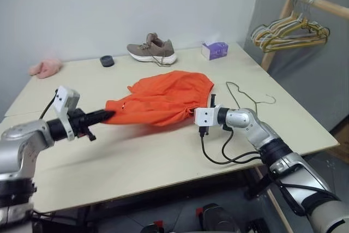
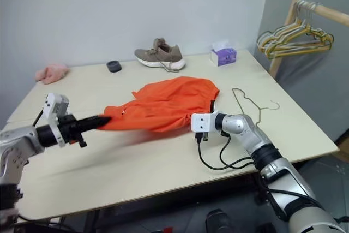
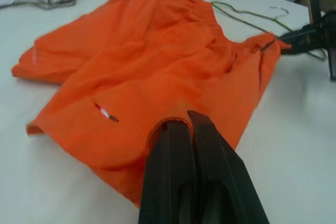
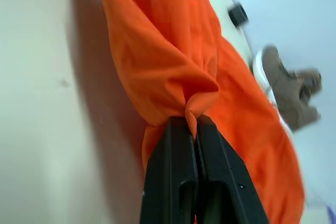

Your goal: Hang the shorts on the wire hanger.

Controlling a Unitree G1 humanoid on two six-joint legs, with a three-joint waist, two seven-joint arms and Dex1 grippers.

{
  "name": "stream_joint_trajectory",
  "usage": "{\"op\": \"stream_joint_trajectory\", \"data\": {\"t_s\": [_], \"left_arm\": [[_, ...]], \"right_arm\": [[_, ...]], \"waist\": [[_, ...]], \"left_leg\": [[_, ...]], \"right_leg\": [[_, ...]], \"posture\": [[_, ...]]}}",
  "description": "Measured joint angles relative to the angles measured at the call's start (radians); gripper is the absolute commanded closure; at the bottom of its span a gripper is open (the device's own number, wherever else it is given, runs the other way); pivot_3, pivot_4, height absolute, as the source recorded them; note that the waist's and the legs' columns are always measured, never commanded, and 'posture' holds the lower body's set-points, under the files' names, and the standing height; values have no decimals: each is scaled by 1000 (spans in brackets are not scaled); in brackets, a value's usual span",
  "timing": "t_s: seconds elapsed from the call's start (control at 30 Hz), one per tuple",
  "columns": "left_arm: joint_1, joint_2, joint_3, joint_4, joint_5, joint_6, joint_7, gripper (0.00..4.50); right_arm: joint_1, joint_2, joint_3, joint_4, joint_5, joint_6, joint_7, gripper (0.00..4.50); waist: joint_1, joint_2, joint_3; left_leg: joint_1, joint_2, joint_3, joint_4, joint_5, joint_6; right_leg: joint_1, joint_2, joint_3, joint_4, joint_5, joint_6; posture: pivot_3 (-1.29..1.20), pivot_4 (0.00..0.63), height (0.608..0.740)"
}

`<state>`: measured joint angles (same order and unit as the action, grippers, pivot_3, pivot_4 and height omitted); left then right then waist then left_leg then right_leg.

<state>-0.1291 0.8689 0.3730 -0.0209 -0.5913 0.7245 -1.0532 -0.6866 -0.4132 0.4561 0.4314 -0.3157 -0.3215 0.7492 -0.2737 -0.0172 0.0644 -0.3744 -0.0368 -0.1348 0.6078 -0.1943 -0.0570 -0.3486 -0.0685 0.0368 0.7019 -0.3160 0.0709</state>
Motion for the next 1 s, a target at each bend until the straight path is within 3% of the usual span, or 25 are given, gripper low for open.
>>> {"op": "stream_joint_trajectory", "data": {"t_s": [0.07,0.3,0.57,0.6,0.7,1.0], "left_arm": [[86,0,16,-59,-31,46,4,4492],[307,0,34,-215,-92,113,11,4492],[366,-1,26,-282,-97,119,36,4492],[372,-3,23,-293,-102,121,39,4499],[373,-17,22,-299,-109,130,66,3906],[316,-84,39,-331,-160,142,148,1199]], "right_arm": [[62,-31,3,-101,27,69,88,4500],[208,-159,18,-443,97,317,324,4500],[235,-173,39,-507,100,434,375,4500],[235,-178,39,-508,100,441,384,4306],[235,-190,40,-508,97,447,388,3542],[250,-234,36,-572,147,479,462,490]], "waist": [[24,-1,2],[82,-3,2],[86,-2,2],[86,-2,2],[86,-2,2],[88,-2,2]], "left_leg": [[13,5,-1,-2,-2,-2],[11,7,-1,-1,-5,-7],[10,8,1,-3,-6,-8],[9,9,1,-4,-5,-6],[9,9,2,-6,-8,-5],[9,15,2,-6,-15,-10]], "right_leg": [[13,-1,-2,-4,-5,-8],[11,-2,-3,-7,-5,-9],[11,-1,-3,-16,-5,-10],[11,0,-3,-19,-5,-10],[11,4,-2,-22,-5,-9],[11,13,-3,-22,-7,-11]], "posture": [[-169,0,740],[-176,0,740],[-179,0,740],[-179,0,740],[-181,0,740],[-175,0,740]]}}
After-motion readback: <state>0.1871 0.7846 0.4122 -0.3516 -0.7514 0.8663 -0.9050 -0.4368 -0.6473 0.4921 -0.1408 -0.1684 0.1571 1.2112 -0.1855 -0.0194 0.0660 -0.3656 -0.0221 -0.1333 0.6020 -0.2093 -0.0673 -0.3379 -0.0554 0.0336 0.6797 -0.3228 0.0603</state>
